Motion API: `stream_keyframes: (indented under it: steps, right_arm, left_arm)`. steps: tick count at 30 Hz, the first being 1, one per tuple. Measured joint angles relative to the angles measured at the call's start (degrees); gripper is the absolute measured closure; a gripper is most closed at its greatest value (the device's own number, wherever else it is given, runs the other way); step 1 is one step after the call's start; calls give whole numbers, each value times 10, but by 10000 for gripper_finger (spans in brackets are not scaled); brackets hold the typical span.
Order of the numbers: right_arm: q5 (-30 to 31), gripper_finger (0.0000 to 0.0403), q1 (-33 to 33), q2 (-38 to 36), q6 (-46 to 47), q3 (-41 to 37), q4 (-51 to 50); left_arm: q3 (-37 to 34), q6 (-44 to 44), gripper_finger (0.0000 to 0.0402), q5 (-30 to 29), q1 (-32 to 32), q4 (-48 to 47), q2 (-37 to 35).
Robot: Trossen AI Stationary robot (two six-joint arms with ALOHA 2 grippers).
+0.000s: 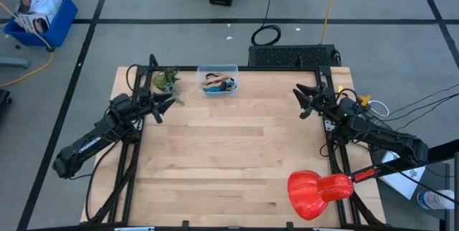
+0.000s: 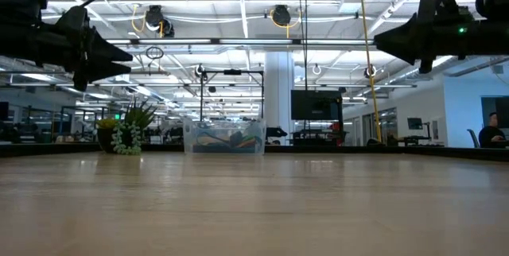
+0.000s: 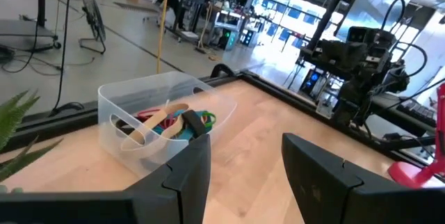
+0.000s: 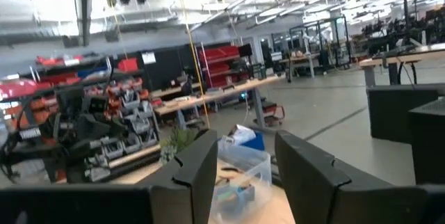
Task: Pick and place rubber bands into bin
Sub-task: Return to Home Position
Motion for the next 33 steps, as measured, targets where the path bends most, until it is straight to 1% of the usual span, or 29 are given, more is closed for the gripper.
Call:
stream_keyframes:
  steps: [10,15,17,22,26,29,33]
  right_arm:
    - [4,261,0,-18,10,-1,-9]
    - [75,261,0,-46,18,-1,-40]
    - [90,261,0,-61,18,-1,-57]
    - [94,261,0,-103,14,-1,-108]
    - [126,261,0,-140,5,-2,-148]
    - [151,261,0,-139,-5,3,-158]
    - [150,261,0,-138,-12,4,-158]
  left_arm:
    - [0,-2,217,-4,0,0,0]
    - [0,-3,217,-4,0,0,0]
    - [0,-3,217,-4,0,0,0]
    - [0,-4,217,-4,0,0,0]
    - [0,-4,217,-4,0,0,0]
    - [0,-4,217,-4,0,0,0]
    - [0,-3,217,-4,0,1,0]
